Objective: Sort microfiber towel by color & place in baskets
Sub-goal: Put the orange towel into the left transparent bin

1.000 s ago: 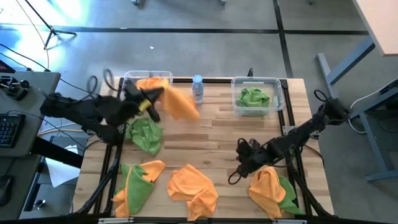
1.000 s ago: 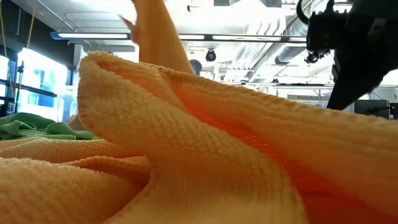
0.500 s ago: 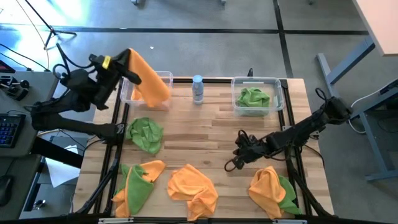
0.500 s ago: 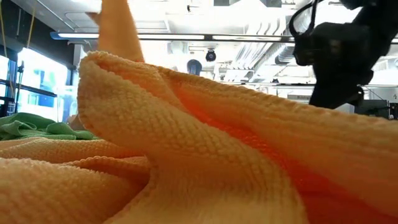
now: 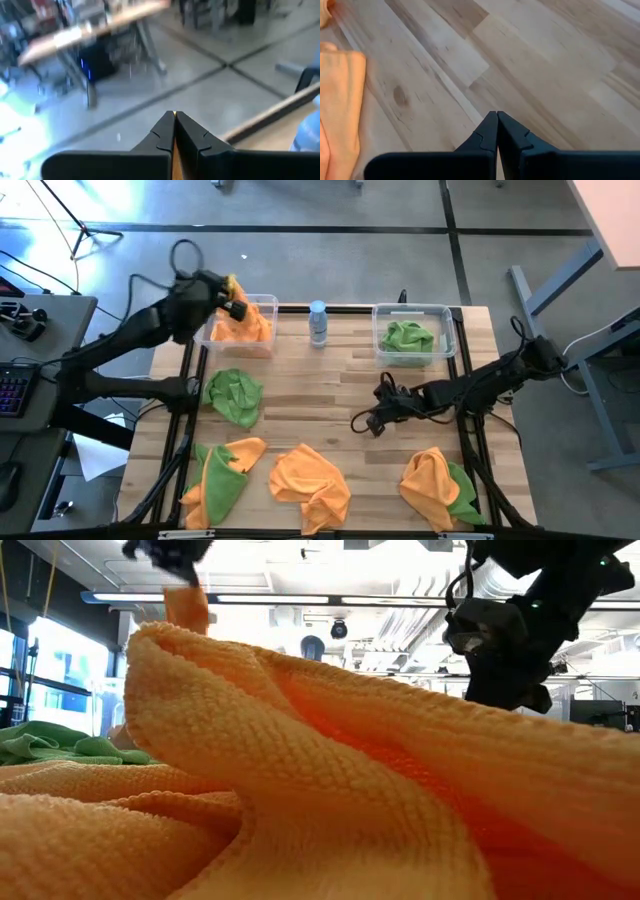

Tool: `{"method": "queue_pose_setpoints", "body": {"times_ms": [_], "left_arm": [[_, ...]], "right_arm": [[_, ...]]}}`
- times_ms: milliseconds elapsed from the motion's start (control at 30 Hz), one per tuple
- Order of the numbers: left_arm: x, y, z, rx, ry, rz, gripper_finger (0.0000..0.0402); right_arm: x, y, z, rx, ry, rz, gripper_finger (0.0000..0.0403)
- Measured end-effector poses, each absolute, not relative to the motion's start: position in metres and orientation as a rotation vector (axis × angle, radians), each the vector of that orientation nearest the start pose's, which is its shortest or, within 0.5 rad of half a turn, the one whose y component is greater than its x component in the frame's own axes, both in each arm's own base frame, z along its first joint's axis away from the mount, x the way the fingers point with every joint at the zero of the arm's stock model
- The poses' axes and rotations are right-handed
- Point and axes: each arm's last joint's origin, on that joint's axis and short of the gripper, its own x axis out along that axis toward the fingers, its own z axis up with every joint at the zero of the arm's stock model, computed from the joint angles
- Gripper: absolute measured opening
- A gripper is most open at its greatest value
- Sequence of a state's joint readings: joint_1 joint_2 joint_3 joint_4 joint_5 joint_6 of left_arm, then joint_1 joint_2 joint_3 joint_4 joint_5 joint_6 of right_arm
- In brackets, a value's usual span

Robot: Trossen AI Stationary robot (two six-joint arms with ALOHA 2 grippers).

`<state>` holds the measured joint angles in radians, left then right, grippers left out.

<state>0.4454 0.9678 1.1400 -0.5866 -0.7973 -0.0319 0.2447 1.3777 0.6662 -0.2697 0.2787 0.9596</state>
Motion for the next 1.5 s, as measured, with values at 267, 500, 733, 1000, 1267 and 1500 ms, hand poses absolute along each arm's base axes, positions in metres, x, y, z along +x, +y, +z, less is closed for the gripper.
{"method": "queue_pose_setpoints", "body": {"times_ms": [267, 500, 733, 1000, 1267, 1500], "left_arm": [[0.169, 0.138, 0.342, -0.199, 0.615, 1.374, 0.0000], [0.169, 0.171, 0.308, -0.427, 0.785, 1.397, 0.0000], [0.178, 0.196, 0.278, -0.567, 0.890, 1.367, 0.0000], [0.191, 0.213, 0.240, -0.623, 1.060, 1.320, 0.0034], [0.201, 0.224, 0.205, -0.703, 1.183, 1.314, 0.0098], [0.201, 0.232, 0.186, -0.764, 1.235, 1.312, 0.0139]], "right_arm": [[0.244, 0.047, 0.169, 0.651, 0.826, -0.491, 0.0000], [0.244, 0.047, 0.169, 0.674, 0.822, -0.501, 0.0000], [0.244, 0.047, 0.169, 0.673, 0.821, -0.502, 0.0000], [0.244, 0.047, 0.169, 0.672, 0.820, -0.503, 0.0000], [0.244, 0.047, 0.169, 0.676, 0.819, -0.505, 0.0000], [0.244, 0.047, 0.169, 0.677, 0.820, -0.505, 0.0000]]}}
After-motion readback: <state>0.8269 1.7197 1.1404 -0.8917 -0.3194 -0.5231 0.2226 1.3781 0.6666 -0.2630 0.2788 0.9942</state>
